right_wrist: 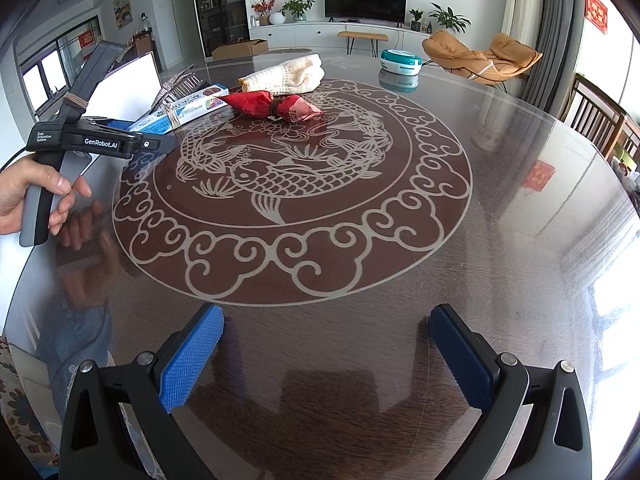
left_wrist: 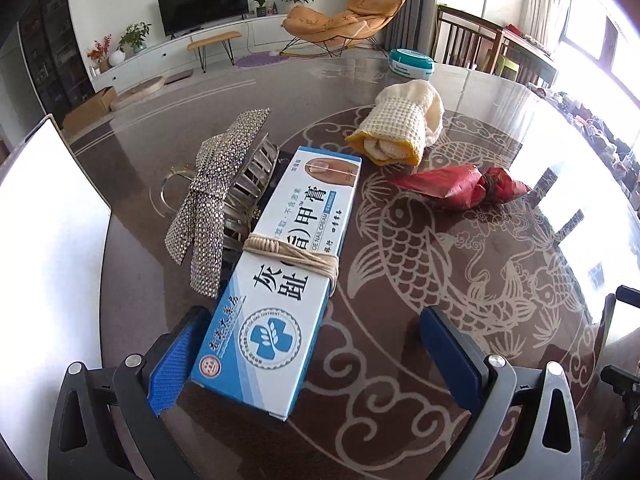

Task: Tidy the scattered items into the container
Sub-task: 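Close left gripper on the twine-tied blue box and lift it, then move right tool toward the red wrapped candy while left tool holds blue box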

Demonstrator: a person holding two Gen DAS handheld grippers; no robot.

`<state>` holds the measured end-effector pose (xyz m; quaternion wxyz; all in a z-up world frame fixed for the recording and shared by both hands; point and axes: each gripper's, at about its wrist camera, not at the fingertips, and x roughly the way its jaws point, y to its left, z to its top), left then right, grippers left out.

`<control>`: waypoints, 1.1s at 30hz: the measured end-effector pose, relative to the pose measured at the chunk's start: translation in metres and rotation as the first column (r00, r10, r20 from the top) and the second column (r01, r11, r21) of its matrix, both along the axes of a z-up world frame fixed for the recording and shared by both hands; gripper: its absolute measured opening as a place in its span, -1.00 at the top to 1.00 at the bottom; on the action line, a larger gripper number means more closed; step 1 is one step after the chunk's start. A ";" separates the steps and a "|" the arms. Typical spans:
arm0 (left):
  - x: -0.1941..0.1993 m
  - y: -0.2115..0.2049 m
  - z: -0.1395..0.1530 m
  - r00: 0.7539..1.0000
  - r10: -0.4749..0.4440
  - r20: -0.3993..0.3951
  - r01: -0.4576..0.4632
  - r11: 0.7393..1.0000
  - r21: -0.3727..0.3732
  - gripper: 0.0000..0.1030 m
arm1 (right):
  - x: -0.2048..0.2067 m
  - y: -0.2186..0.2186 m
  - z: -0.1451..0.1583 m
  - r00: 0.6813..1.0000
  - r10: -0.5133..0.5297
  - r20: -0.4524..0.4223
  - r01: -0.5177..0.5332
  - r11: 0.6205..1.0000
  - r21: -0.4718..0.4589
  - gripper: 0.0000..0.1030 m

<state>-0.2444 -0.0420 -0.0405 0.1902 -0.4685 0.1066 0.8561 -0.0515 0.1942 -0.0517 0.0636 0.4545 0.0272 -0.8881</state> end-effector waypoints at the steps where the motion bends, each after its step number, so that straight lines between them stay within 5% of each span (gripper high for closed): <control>1: -0.005 0.003 0.000 1.000 0.012 0.001 -0.012 1.000 0.000 -1.00 | 0.000 0.000 0.000 1.000 0.000 0.000 0.000 1.000 -0.002 -1.00; 9: -0.014 0.017 0.000 0.999 0.041 0.017 -0.041 0.999 -0.012 -0.98 | 0.000 0.001 0.000 1.000 0.000 -0.002 0.000 1.000 -0.011 -1.00; 11: -0.008 0.017 0.003 0.999 0.047 0.004 -0.047 0.999 -0.006 -0.74 | 0.000 0.001 0.000 1.000 0.000 -0.002 0.000 1.000 -0.010 -1.00; 16: 0.006 0.012 0.009 0.997 0.082 -0.013 -0.082 0.997 0.005 0.20 | 0.000 0.001 0.000 1.000 0.001 -0.002 -0.001 1.000 -0.010 -1.00; 23: 0.041 0.010 0.008 0.993 0.113 -0.020 -0.113 0.994 0.004 0.20 | 0.000 0.000 -0.001 1.000 0.001 -0.001 -0.001 1.000 -0.001 -1.00; 33: 0.141 -0.011 0.008 0.990 0.143 -0.013 -0.143 0.990 -0.002 0.19 | 0.000 0.001 -0.001 1.000 0.001 0.000 -0.001 1.000 0.001 -1.00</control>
